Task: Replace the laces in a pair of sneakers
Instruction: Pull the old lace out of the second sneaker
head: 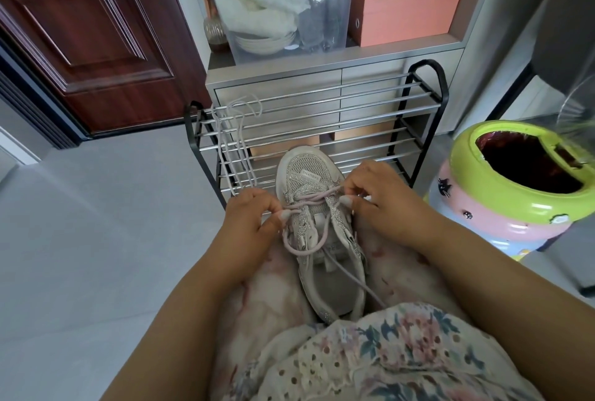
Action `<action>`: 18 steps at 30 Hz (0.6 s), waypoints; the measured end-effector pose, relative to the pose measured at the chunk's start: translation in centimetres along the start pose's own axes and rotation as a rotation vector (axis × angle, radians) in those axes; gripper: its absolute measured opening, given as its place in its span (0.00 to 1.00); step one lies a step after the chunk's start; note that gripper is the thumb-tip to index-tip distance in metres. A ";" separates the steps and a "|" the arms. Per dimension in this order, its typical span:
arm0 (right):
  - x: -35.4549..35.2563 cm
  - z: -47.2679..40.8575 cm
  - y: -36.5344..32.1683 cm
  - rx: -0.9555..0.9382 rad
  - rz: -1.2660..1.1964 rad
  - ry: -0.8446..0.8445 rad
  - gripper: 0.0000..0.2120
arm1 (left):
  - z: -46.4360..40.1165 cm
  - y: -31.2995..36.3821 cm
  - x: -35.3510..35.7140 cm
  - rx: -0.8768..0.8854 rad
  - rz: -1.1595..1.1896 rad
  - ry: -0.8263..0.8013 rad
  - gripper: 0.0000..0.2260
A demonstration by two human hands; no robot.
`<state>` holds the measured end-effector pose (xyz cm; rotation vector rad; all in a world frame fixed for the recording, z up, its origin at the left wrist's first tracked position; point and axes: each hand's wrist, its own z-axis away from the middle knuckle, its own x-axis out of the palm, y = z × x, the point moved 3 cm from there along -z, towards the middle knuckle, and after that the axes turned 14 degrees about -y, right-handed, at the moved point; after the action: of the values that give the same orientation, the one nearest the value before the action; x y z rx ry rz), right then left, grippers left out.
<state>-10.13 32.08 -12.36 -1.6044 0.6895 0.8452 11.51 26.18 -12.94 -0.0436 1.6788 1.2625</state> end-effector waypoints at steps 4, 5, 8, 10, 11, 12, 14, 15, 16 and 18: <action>-2.1 0.5 1.7 0.165 0.016 0.230 0.08 | 0.7 -0.1 -1.3 0.012 -0.320 0.024 0.10; -2.7 0.7 2.3 0.223 -0.008 0.290 0.08 | 0.9 -0.1 -1.8 0.014 -0.412 0.041 0.10; -3.5 1.4 3.5 0.330 -0.026 0.369 0.09 | 1.5 -0.4 -4.2 -0.118 -0.538 0.088 0.07; -3.0 1.4 3.6 0.344 -0.042 0.320 0.08 | 2.0 -0.6 -5.8 -0.213 -0.552 0.149 0.07; -2.7 1.3 3.3 0.327 -0.050 0.288 0.08 | 2.1 -0.6 -6.1 -0.235 -0.517 0.154 0.07; -2.5 1.2 3.0 0.295 -0.056 0.262 0.08 | 2.3 -0.4 -6.1 -0.238 -0.453 0.129 0.07; -2.3 1.0 1.9 0.192 -0.046 0.231 0.06 | 2.4 0.1 -5.0 -0.209 -0.284 0.042 0.05; -2.1 0.8 1.3 0.133 -0.029 0.204 0.05 | 2.4 0.5 -4.3 -0.189 -0.205 0.020 0.03; -1.8 0.7 0.7 0.075 -0.012 0.167 0.08 | 2.3 1.0 -3.7 -0.169 -0.137 0.019 0.02; -1.1 0.5 -0.2 -0.021 0.006 0.085 0.12 | 1.9 2.0 -2.6 -0.146 0.009 0.026 0.01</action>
<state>-10.68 32.55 -11.40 -1.6652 0.7476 0.7941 12.99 27.17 -9.64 -0.1402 1.6080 1.3950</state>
